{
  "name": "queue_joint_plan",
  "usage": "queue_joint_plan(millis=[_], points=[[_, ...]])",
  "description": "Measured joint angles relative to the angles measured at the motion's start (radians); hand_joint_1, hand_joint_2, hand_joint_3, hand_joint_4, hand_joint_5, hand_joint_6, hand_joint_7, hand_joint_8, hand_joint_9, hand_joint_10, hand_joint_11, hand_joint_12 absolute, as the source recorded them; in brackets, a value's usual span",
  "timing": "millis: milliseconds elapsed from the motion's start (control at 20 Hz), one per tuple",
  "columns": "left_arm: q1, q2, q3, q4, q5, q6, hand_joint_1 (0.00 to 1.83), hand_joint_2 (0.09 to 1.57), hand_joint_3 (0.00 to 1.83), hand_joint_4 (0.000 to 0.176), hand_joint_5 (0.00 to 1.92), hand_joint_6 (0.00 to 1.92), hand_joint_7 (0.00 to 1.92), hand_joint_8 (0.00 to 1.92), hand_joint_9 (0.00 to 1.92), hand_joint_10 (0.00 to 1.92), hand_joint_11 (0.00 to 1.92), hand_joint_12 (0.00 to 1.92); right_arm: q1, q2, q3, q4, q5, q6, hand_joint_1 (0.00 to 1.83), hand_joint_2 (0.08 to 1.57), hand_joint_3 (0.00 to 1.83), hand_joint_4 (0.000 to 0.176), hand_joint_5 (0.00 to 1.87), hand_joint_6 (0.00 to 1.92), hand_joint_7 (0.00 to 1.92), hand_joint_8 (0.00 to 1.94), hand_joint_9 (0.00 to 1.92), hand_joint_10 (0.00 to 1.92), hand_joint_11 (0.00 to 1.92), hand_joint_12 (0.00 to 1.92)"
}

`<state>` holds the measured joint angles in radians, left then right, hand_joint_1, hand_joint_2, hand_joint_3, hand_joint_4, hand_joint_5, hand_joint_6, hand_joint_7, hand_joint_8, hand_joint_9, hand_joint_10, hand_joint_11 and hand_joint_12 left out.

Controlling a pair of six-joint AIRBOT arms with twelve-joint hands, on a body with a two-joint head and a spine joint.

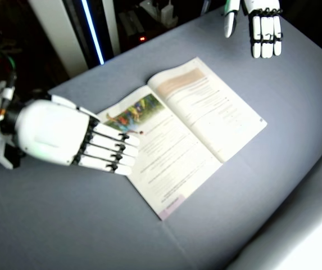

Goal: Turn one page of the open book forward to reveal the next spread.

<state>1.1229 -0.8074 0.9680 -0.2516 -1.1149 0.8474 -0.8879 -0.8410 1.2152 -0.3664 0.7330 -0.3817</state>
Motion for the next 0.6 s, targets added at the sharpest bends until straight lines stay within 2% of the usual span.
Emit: queue_joint_plan(millis=[100, 250, 350, 450, 600], points=[[0.000, 0.000, 0.000, 0.001, 0.000, 0.000, 0.00, 1.44, 0.01, 0.000, 0.19, 0.00, 0.17, 0.00, 0.08, 0.00, 0.02, 0.08, 0.000, 0.000, 0.000, 0.002, 0.001, 0.000, 0.00, 1.40, 0.00, 0.000, 0.17, 0.00, 0.17, 0.00, 0.12, 0.00, 0.00, 0.41], [0.000, 0.000, 0.000, 0.002, 0.001, 0.000, 0.00, 1.44, 0.01, 0.000, 0.19, 0.00, 0.17, 0.00, 0.08, 0.00, 0.01, 0.07, 0.007, 0.000, 0.001, -0.018, -0.006, 0.000, 0.00, 1.40, 0.00, 0.000, 0.18, 0.01, 0.19, 0.00, 0.14, 0.01, 0.01, 0.39], [0.000, 0.000, 0.000, 0.001, 0.000, 0.000, 0.00, 1.44, 0.01, 0.000, 0.19, 0.00, 0.16, 0.00, 0.08, 0.00, 0.02, 0.07, 0.032, -0.001, 0.006, -0.076, -0.036, 0.016, 0.00, 1.37, 0.00, 0.000, 0.17, 0.00, 0.17, 0.00, 0.12, 0.00, 0.04, 0.58], [0.000, -0.001, 0.004, 0.001, 0.002, 0.000, 0.04, 1.44, 0.00, 0.000, 0.20, 0.00, 0.17, 0.00, 0.09, 0.00, 0.03, 0.07, 0.070, -0.007, 0.015, -0.143, -0.071, 0.050, 0.00, 1.36, 0.00, 0.000, 0.16, 0.00, 0.17, 0.00, 0.13, 0.00, 0.01, 0.60], [0.000, -0.001, 0.004, 0.004, 0.003, 0.000, 0.04, 1.45, 0.00, 0.000, 0.19, 0.00, 0.17, 0.00, 0.08, 0.00, 0.03, 0.07, 0.131, -0.024, 0.039, -0.300, -0.130, 0.132, 0.00, 1.34, 0.00, 0.000, 0.13, 0.00, 0.14, 0.00, 0.09, 0.00, 0.00, 0.33]])
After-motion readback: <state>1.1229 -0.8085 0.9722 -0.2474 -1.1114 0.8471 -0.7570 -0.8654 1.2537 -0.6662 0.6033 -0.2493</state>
